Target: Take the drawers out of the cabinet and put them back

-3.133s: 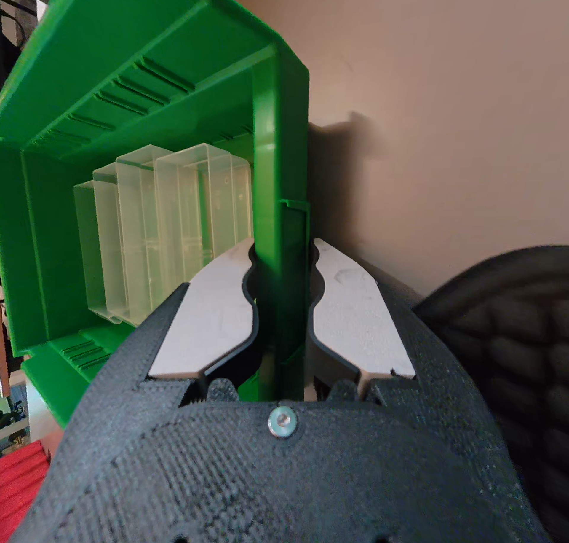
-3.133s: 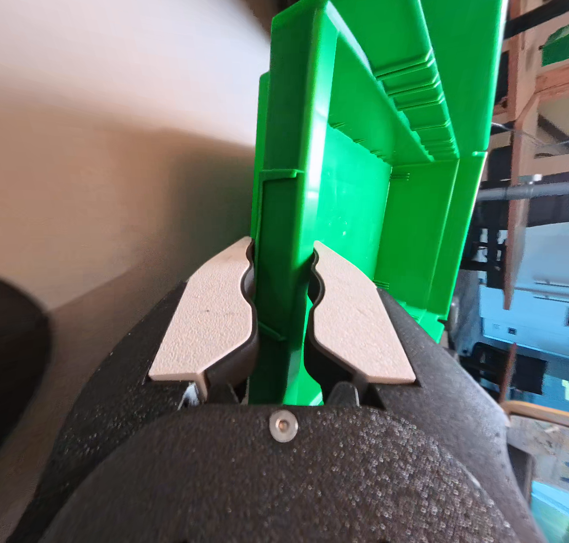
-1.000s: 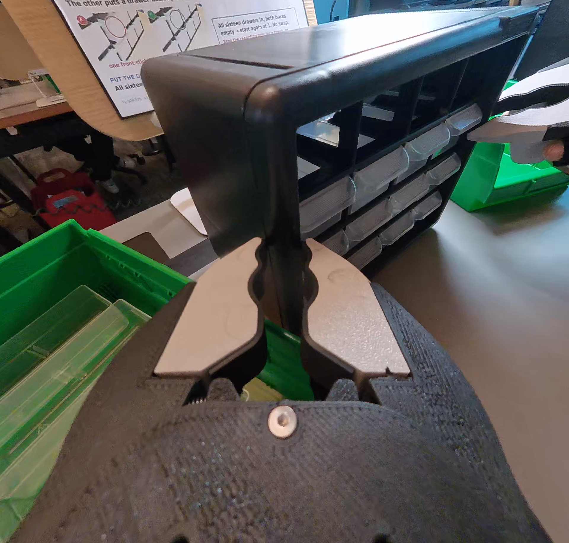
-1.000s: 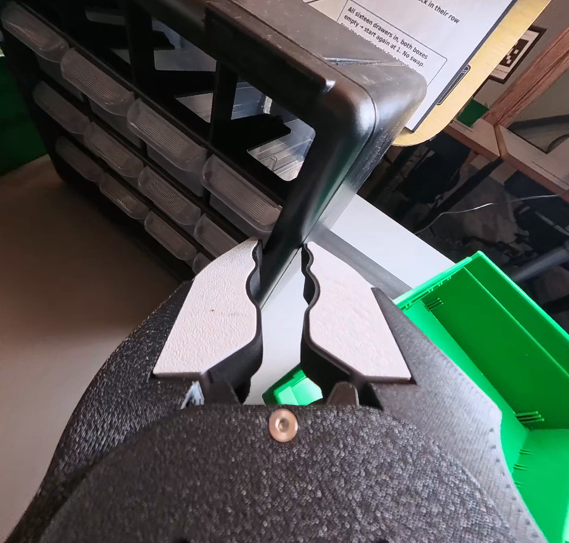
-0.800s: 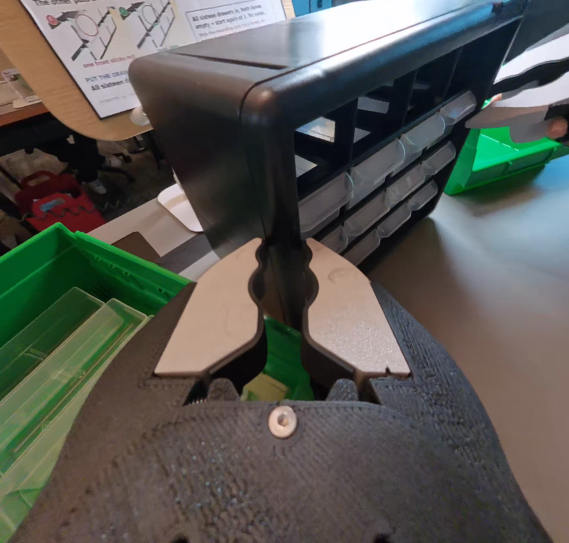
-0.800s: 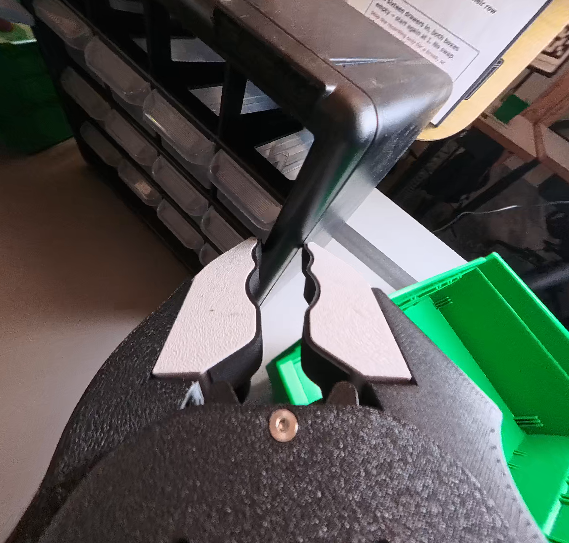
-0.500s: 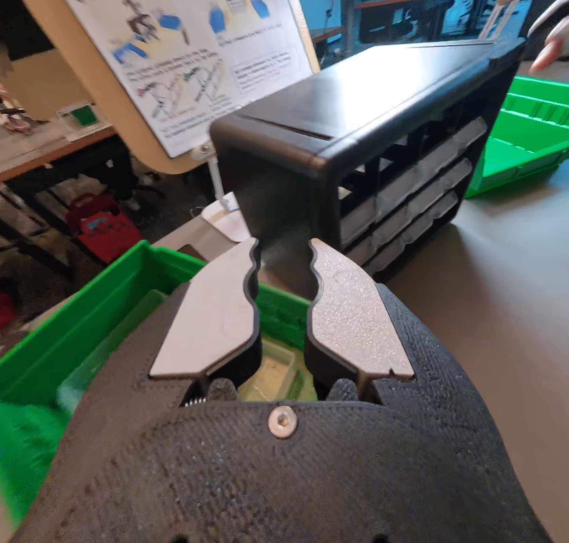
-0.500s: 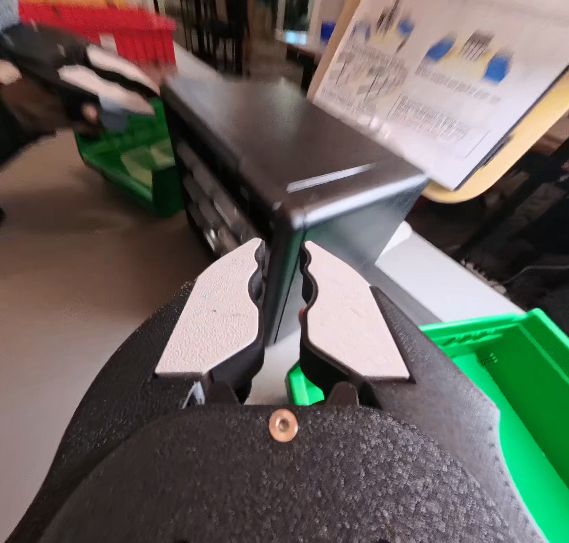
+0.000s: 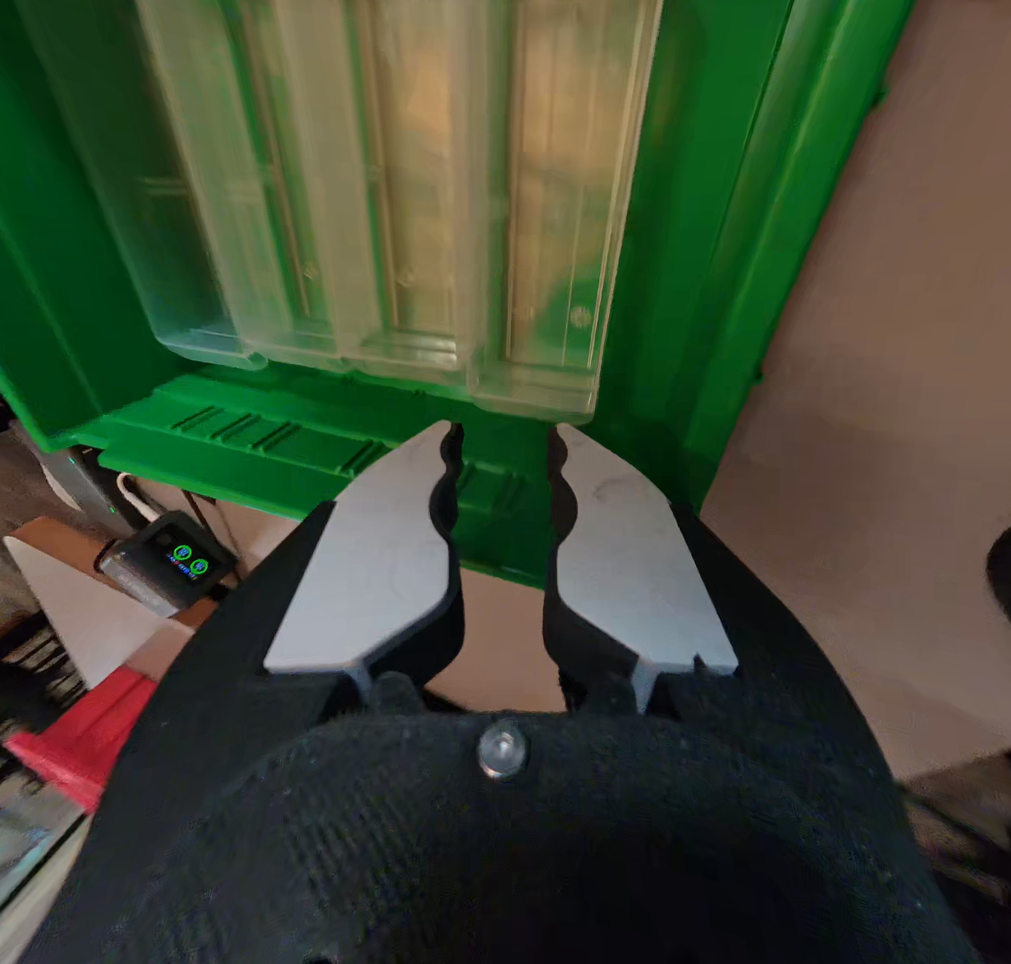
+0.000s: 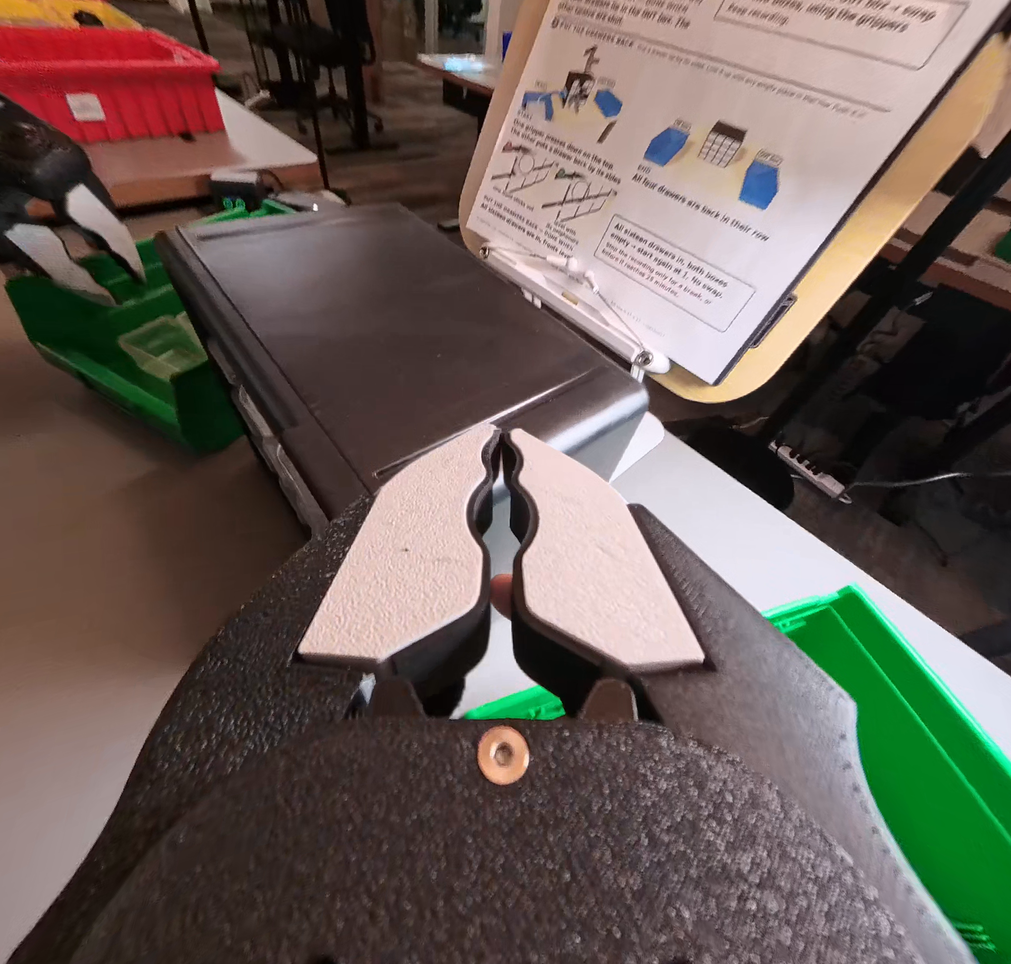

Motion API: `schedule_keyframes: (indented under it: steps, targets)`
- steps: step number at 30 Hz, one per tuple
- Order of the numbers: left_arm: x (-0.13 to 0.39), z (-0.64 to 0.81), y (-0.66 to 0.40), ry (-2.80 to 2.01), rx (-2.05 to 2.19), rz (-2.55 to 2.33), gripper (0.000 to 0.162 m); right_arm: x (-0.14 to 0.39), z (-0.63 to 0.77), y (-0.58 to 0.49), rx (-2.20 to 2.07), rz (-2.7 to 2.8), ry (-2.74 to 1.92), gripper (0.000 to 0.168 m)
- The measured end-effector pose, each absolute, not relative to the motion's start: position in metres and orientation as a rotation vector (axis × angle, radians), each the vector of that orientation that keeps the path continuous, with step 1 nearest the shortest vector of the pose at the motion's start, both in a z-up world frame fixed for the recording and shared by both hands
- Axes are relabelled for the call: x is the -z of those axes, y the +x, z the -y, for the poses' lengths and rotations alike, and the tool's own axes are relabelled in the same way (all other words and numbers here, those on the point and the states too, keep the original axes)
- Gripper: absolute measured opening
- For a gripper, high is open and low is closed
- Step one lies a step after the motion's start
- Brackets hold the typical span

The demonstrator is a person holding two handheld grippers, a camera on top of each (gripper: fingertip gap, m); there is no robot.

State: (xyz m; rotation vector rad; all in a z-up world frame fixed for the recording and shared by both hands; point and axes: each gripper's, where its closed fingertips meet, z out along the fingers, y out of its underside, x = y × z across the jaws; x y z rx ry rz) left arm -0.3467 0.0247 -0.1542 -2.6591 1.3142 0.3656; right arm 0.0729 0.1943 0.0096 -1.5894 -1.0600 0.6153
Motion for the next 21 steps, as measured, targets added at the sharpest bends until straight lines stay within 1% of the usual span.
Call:
schedule_keyframes:
  steps: [1, 4, 7, 12, 15, 21]
  targets:
    - [0.158, -0.021, -0.351, -2.687, -0.395, -1.374, 0.031, -0.005, -0.195, 0.071, -0.594, 1.093, -1.606, 0.0]
    - [0.167, -0.017, -0.354, -2.732, -0.447, -1.532, 0.032, 0.011, -0.196, 0.061, -0.532, 1.24, -1.672, 0.0]
    - [0.177, -0.014, -0.353, -2.754, -0.501, -1.694, 0.037, 0.014, -0.198, 0.055, -0.517, 1.304, -1.709, 0.0]
    - [0.196, -0.011, -0.363, -2.738, -0.64, -1.931, 0.041, 0.015, -0.197, 0.057, -0.572, 1.222, -1.731, 0.0]
    - [0.198, -0.016, -0.371, -2.64, -0.785, -2.069, 0.041, 0.014, -0.197, 0.057, -0.553, 1.149, -1.719, 0.0]
    - [0.201, -0.021, -0.375, -2.432, -0.938, -2.282, 0.04, 0.014, -0.198, 0.057, -0.544, 1.105, -1.711, 0.0]
